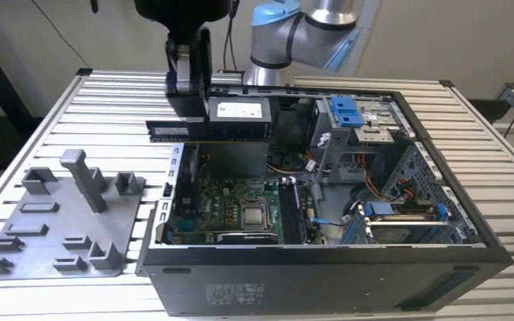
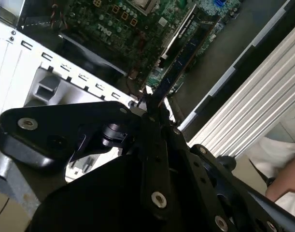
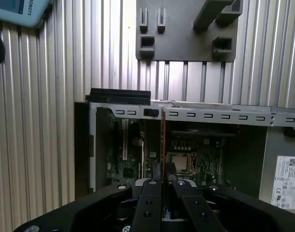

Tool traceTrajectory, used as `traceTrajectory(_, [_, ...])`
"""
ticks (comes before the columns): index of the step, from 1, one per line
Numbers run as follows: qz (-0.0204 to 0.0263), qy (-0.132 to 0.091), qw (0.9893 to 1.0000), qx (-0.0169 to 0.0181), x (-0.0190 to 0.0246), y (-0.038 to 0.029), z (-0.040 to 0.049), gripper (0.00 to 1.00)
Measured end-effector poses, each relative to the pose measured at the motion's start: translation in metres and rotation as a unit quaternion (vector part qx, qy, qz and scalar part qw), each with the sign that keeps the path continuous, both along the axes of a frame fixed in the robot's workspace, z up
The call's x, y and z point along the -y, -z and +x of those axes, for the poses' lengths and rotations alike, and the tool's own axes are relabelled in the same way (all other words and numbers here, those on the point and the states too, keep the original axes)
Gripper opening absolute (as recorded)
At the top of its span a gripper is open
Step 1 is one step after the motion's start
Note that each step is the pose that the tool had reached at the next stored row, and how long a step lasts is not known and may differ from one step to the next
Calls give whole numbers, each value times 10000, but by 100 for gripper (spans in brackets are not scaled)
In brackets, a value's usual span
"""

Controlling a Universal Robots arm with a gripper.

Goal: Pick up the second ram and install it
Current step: 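Pick up the second ram and move it above second insertion slot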

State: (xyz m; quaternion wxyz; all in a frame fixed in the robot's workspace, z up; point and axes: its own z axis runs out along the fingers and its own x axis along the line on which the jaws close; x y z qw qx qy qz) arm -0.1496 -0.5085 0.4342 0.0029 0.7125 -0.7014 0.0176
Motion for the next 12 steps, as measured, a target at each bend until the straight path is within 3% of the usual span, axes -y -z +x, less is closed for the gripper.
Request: traceTrajectory(12, [-1, 0, 10000, -4, 1, -1, 358, 14])
